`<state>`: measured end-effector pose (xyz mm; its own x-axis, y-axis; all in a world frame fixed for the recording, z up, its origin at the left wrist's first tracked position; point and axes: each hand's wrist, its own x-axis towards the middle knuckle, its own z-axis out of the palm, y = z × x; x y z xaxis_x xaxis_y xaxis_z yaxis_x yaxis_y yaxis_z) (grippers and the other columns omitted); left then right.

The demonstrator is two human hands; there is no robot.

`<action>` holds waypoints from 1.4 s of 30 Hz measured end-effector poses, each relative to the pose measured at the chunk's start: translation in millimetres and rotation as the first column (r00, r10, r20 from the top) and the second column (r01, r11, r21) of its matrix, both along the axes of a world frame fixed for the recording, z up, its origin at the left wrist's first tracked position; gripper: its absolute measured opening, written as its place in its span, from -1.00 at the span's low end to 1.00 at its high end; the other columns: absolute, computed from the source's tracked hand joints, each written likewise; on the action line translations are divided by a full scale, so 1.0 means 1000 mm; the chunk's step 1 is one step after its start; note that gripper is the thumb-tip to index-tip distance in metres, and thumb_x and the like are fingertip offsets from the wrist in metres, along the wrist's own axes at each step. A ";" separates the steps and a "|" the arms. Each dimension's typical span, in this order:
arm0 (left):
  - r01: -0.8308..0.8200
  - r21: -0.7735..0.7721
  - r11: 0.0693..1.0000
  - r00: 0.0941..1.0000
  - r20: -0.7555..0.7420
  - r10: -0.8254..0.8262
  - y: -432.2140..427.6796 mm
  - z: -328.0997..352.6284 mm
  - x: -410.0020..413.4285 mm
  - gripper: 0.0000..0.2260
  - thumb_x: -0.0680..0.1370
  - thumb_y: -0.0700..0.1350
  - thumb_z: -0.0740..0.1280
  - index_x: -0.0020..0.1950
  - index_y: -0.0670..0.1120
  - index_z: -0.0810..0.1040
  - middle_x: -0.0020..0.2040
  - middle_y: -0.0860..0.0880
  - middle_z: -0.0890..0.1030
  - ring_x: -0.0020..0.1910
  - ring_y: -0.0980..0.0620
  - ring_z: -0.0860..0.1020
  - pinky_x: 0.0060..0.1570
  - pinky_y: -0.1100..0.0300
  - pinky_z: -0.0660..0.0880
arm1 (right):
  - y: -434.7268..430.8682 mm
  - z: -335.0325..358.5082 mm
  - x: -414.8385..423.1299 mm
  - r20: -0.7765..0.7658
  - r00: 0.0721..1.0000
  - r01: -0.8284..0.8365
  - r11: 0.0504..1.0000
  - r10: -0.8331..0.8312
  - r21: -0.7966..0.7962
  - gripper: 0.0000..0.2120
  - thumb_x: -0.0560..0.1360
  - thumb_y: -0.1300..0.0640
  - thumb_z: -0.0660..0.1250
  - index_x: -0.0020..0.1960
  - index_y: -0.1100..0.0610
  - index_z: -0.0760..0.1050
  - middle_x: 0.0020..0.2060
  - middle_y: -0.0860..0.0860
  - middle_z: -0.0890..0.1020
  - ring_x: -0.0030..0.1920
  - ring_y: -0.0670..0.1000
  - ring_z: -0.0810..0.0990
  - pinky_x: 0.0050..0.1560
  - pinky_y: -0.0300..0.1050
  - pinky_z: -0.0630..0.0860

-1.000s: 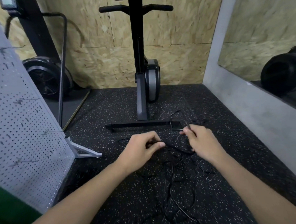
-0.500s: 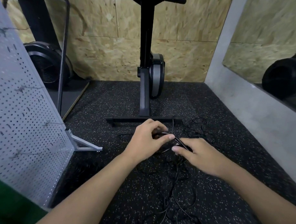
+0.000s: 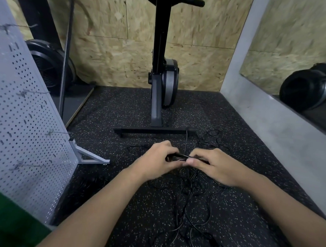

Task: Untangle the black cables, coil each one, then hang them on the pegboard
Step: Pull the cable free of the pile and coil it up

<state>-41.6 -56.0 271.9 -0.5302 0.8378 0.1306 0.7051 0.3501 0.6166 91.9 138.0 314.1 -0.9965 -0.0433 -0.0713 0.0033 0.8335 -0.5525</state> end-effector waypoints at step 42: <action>-0.163 0.213 0.963 0.977 -0.100 0.188 0.013 0.025 0.007 -0.81 0.69 -0.27 0.29 -0.05 -0.11 0.64 -0.19 0.08 0.67 -0.17 0.30 0.60 -0.10 0.50 0.43 | 0.010 -0.049 0.013 -0.162 0.953 0.213 0.944 -0.257 -0.251 -0.80 0.70 0.01 0.26 0.23 -0.03 0.62 -0.04 -0.20 0.71 0.00 -0.17 0.64 0.02 -0.20 0.54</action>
